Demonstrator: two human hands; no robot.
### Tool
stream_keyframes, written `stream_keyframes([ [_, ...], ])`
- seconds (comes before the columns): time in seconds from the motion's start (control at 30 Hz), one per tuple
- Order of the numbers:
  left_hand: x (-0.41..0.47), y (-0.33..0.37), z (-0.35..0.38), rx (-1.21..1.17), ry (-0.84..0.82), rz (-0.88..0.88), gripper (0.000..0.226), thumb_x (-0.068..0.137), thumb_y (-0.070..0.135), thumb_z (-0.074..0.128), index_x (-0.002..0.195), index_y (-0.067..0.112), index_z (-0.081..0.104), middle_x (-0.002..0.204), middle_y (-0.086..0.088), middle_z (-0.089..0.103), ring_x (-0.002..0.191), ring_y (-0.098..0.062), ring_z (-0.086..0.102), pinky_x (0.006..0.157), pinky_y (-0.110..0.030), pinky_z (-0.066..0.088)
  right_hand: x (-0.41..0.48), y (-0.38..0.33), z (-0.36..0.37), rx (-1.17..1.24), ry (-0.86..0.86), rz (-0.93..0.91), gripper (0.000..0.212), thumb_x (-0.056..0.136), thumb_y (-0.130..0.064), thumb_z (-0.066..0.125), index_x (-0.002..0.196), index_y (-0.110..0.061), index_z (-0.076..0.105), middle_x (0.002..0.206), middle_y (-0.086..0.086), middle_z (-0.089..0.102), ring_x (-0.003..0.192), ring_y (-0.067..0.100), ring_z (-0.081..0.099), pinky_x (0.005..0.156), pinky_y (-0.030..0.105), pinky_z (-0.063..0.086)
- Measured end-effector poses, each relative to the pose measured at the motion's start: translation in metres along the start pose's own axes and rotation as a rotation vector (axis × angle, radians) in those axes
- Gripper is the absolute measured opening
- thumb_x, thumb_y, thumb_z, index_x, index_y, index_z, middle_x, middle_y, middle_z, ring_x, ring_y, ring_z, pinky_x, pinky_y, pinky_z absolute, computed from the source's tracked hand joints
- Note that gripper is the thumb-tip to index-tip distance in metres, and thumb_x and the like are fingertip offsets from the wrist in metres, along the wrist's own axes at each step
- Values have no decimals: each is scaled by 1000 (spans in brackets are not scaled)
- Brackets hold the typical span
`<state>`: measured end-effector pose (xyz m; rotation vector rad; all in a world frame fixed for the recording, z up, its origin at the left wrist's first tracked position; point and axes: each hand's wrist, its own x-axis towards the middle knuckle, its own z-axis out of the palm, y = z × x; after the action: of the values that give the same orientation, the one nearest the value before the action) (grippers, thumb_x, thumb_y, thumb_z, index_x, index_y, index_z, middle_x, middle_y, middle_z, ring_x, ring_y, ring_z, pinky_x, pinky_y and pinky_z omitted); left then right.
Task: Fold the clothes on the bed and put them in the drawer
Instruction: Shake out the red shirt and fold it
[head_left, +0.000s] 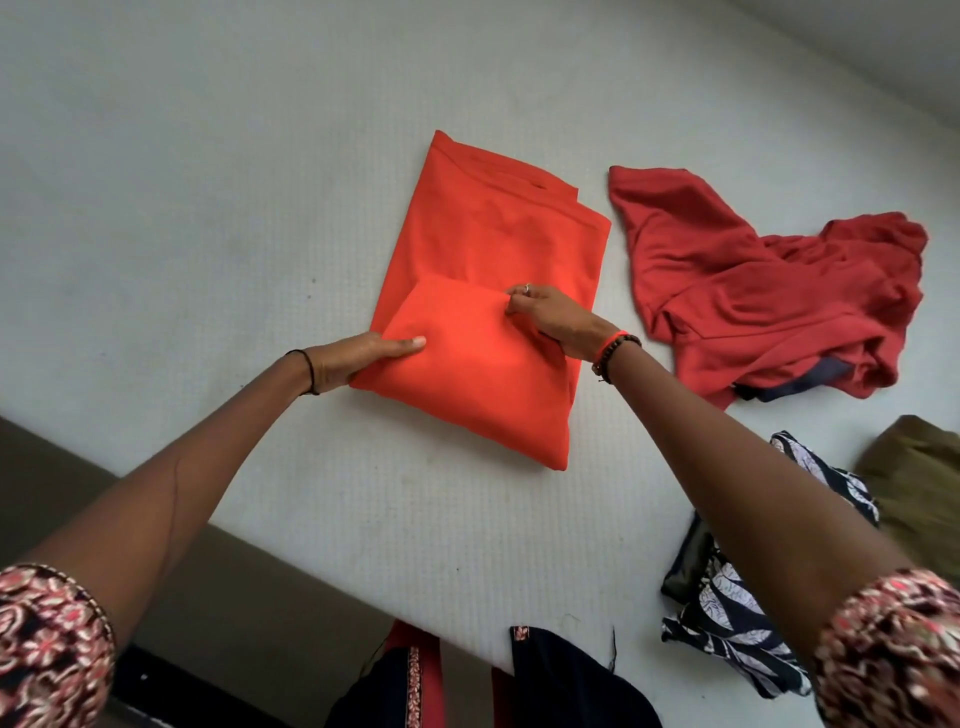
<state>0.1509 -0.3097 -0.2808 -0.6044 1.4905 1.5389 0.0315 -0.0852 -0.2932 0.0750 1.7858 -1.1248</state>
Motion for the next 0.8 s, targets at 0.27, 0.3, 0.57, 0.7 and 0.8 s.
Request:
stream_keyframes([
  [0.27, -6, 3, -5, 38, -22, -15, 101, 39, 81, 71, 120, 22, 57, 116, 8, 66, 103, -6, 65, 83, -20, 53, -12, 17, 30, -686, 522, -368, 41, 88, -16, 52, 127, -5, 53, 118, 18, 59, 110, 31, 54, 96, 35, 39],
  [0.3, -9, 7, -5, 95, 11, -18, 98, 49, 85, 62, 125, 23, 54, 116, 11, 65, 102, -5, 65, 84, -19, 50, -16, 18, 39, -779, 635, -436, 45, 89, -20, 51, 131, -4, 50, 128, 19, 54, 121, 33, 49, 104, 39, 36],
  [0.57, -21, -5, 24, 1239, 561, 832, 91, 82, 67, 47, 149, 13, 21, 156, -1, 20, 144, -14, 17, 118, -39, 13, -73, 78, 90, -1074, 404, -704, 88, 89, -60, 43, 148, 2, 22, 156, 16, 18, 147, 25, 12, 118, 48, 11],
  [0.7, -2, -38, 37, 1720, 458, 825, 89, 80, 38, 61, 151, 17, 12, 158, -9, 11, 146, -22, 13, 117, -48, 14, -80, 115, 76, -1191, 382, -702, 88, 79, -32, 63, 148, 0, 19, 156, 16, 18, 146, 25, 15, 116, 52, 17],
  [0.8, 13, -41, 37, 1738, 471, 779, 97, 72, 25, 67, 151, 17, 12, 157, -10, 11, 145, -23, 13, 117, -45, 13, -76, 117, 61, -1246, 422, -656, 86, 73, -17, 62, 147, 2, 21, 155, 17, 19, 146, 26, 17, 115, 55, 19],
])
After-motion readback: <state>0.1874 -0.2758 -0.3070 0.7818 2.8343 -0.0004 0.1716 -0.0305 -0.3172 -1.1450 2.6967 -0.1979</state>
